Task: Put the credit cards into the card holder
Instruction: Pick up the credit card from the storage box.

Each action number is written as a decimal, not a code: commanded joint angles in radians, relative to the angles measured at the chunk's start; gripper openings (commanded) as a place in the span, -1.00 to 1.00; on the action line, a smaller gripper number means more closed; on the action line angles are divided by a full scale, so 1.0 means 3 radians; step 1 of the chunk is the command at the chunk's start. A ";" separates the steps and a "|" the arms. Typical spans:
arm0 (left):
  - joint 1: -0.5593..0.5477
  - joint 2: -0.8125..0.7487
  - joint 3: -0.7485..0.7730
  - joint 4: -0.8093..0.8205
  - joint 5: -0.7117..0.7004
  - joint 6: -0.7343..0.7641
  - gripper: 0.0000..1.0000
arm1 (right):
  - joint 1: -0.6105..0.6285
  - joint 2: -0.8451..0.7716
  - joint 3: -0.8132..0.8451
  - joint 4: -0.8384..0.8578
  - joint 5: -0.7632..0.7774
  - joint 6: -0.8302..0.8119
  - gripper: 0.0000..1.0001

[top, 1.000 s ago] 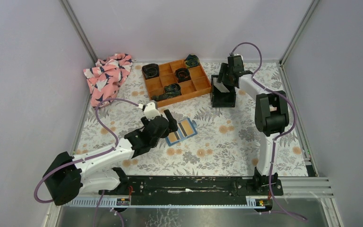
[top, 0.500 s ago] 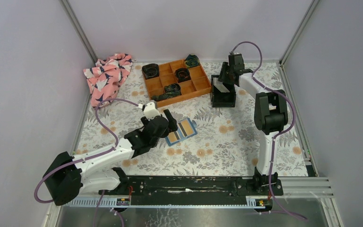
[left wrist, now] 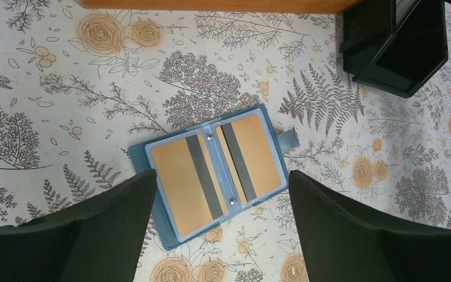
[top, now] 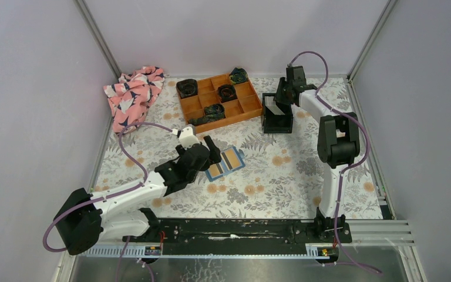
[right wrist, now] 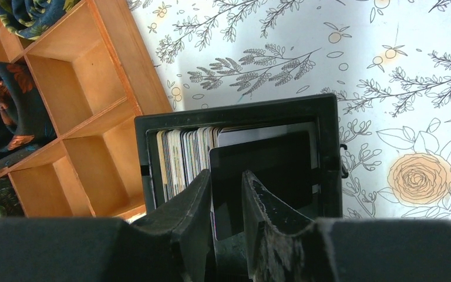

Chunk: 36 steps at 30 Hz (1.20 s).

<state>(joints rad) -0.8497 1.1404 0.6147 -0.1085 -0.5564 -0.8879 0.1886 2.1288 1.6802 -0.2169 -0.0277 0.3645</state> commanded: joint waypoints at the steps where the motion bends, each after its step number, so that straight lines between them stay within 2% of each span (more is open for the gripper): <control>1: 0.0021 0.0016 -0.0014 0.0172 -0.0017 -0.0032 0.78 | 0.0089 -0.0282 0.0078 -0.0105 -0.0205 0.0076 -0.37; 6: 0.0020 -0.0011 -0.0028 0.0178 -0.0005 -0.0035 0.78 | 0.0120 -0.0349 0.0085 -0.0139 -0.0177 0.0081 -0.39; 10: 0.0020 -0.0038 -0.0024 0.0178 0.0001 -0.0034 0.78 | 0.0126 -0.0374 0.0128 -0.0202 -0.0167 0.0071 -0.48; 17: 0.0020 -0.0101 -0.0030 0.0164 0.0022 -0.0047 0.78 | 0.0167 -0.0424 0.0174 -0.0396 0.0093 -0.0015 -0.75; 20: 0.0020 -0.0158 -0.0027 0.0157 0.0032 -0.0056 0.78 | 0.0220 -0.0481 0.0195 -0.0509 0.0316 -0.0106 -0.98; 21: 0.0020 -0.0168 -0.0021 0.0157 0.0040 -0.0057 0.78 | 0.0240 -0.0506 0.0199 -0.0543 0.0397 -0.0132 -1.00; 28: 0.0021 -0.0289 0.0031 0.0256 0.0153 0.0056 0.84 | 0.0371 -0.0884 0.0041 -0.0636 0.0904 -0.0300 -1.00; 31: 0.0019 -0.0409 0.0021 0.0386 0.0241 0.0233 0.93 | 0.0428 -0.1152 -0.0193 -0.0664 0.0861 -0.0307 -1.00; 36: 0.0024 -0.0659 -0.0132 0.0730 0.0519 0.0488 1.00 | 0.0565 -0.1817 -0.0781 -0.0616 0.0462 -0.0188 -1.00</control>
<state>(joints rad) -0.8497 1.0000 0.6071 -0.0357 -0.4686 -0.8303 0.3244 1.7508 1.5459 -0.4034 0.1879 0.2890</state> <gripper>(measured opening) 0.996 0.015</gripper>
